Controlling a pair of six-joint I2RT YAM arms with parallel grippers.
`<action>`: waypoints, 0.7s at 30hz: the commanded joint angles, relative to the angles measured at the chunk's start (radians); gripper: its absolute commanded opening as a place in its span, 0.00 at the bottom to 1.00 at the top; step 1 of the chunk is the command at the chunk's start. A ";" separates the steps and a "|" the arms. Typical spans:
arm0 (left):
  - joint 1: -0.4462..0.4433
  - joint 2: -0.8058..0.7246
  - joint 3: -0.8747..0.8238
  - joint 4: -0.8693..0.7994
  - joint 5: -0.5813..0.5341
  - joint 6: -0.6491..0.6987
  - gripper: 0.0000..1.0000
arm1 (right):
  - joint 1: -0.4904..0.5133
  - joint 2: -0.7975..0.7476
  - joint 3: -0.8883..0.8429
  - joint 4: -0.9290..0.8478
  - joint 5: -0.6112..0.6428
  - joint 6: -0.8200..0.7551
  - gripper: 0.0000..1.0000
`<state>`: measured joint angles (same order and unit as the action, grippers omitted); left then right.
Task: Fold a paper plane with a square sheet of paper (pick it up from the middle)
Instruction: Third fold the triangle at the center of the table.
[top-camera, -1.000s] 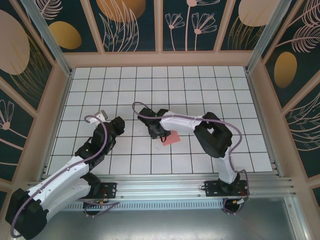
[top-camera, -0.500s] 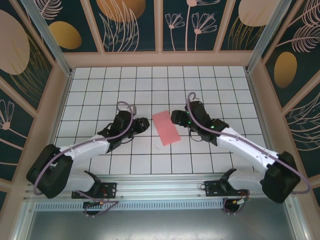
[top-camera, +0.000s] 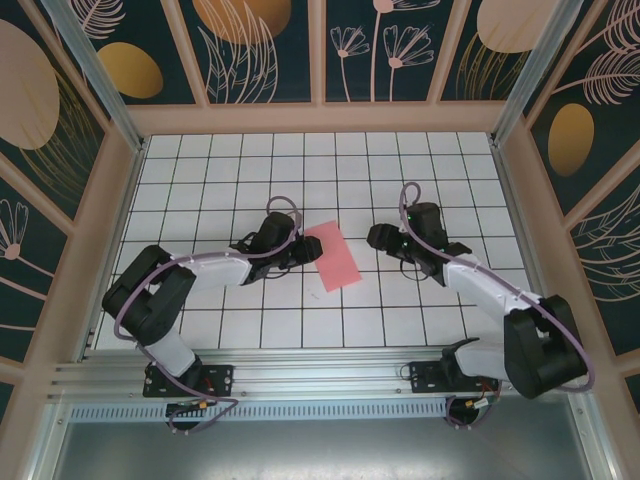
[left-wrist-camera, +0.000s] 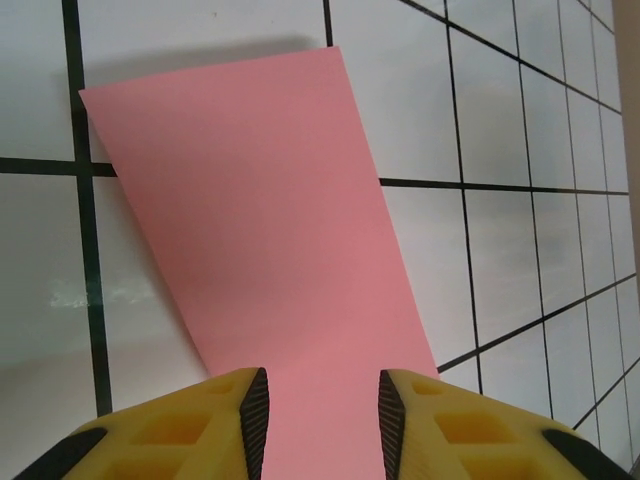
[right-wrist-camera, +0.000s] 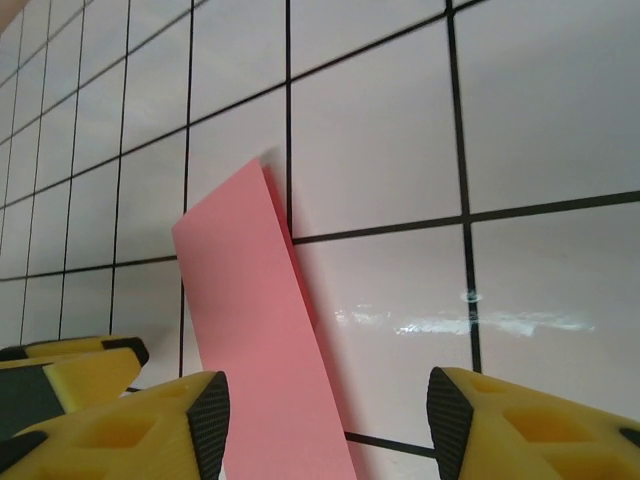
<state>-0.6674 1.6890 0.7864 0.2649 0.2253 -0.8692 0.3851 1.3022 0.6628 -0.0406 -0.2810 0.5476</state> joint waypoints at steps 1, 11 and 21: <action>-0.002 0.059 0.043 -0.016 0.014 -0.023 0.37 | -0.002 0.070 0.037 0.008 -0.161 -0.043 0.58; -0.003 0.148 0.060 0.041 0.049 -0.070 0.37 | -0.001 0.190 0.065 0.035 -0.251 -0.063 0.58; -0.001 0.167 0.093 -0.041 -0.006 0.007 0.38 | 0.018 0.345 0.165 0.020 -0.302 -0.102 0.56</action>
<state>-0.6670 1.8324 0.8532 0.2611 0.2459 -0.9051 0.3939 1.6226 0.7837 -0.0299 -0.5388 0.4786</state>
